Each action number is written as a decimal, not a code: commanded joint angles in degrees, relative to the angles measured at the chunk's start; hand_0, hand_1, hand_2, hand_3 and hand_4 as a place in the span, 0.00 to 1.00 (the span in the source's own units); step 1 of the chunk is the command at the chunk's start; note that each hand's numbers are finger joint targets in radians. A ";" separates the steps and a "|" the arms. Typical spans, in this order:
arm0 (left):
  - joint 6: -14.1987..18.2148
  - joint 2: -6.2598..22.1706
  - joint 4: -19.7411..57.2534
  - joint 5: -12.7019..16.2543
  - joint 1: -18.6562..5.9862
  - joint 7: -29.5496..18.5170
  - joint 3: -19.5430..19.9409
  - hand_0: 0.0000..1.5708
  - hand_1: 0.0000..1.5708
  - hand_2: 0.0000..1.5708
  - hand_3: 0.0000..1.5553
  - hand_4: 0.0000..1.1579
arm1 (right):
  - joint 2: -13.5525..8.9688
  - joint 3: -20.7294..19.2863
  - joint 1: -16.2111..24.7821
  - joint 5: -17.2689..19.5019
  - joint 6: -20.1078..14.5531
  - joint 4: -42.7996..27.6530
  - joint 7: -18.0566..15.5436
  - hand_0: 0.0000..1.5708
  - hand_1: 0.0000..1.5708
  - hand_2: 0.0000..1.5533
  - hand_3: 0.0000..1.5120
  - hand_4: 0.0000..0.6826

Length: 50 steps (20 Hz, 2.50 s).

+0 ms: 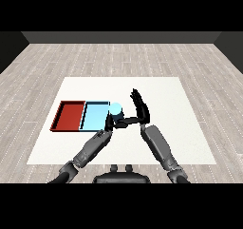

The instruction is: Pick the blue can and put it in the blue box

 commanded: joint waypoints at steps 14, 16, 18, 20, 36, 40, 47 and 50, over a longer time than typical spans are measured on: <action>-3.63 10.14 7.54 -2.86 -7.37 4.73 13.23 1.00 1.00 0.99 0.95 0.97 | -8.35 -16.33 16.81 -11.39 10.01 -18.09 -3.07 0.00 0.00 0.00 0.00 0.00; -3.66 10.68 11.08 -3.63 -8.19 4.26 15.18 1.00 1.00 1.00 0.95 0.98 | -8.52 -16.93 14.87 -11.17 8.49 -17.98 -0.12 0.00 0.00 0.00 0.00 0.00; -4.73 12.83 12.70 -3.91 -9.77 6.45 16.24 1.00 1.00 1.00 0.96 0.96 | -8.01 -17.67 16.90 -9.96 9.78 -15.76 -4.75 0.00 0.00 0.00 0.00 0.00; -7.81 14.34 20.23 -3.82 -11.09 4.10 18.20 1.00 1.00 1.00 0.97 0.95 | -8.27 -17.47 11.78 -9.62 6.72 -15.32 0.30 0.00 0.00 0.00 0.00 0.00; -7.47 9.06 52.52 -9.14 -15.43 14.94 17.43 0.61 0.61 0.55 0.52 0.80 | -6.67 -19.48 11.37 -9.98 11.79 -3.64 -6.88 0.00 0.00 0.00 0.00 0.00; -10.12 9.63 53.37 -7.70 -14.79 14.65 19.66 0.74 0.74 0.69 0.35 0.67 | -7.54 -19.11 11.30 -9.27 10.44 -7.88 -4.47 0.00 0.00 0.00 0.00 0.00; -7.68 12.36 54.40 -14.55 -14.85 14.86 13.97 0.00 0.00 0.00 0.00 0.00 | -6.37 -19.27 12.58 -10.28 13.12 -5.69 -6.46 0.00 0.00 0.00 0.00 0.00; -0.12 9.68 51.90 -10.88 -14.55 8.42 18.20 0.00 0.00 0.00 0.00 0.00 | -6.60 -19.81 10.02 -11.29 11.98 -8.28 -3.85 0.00 0.00 0.00 0.00 0.00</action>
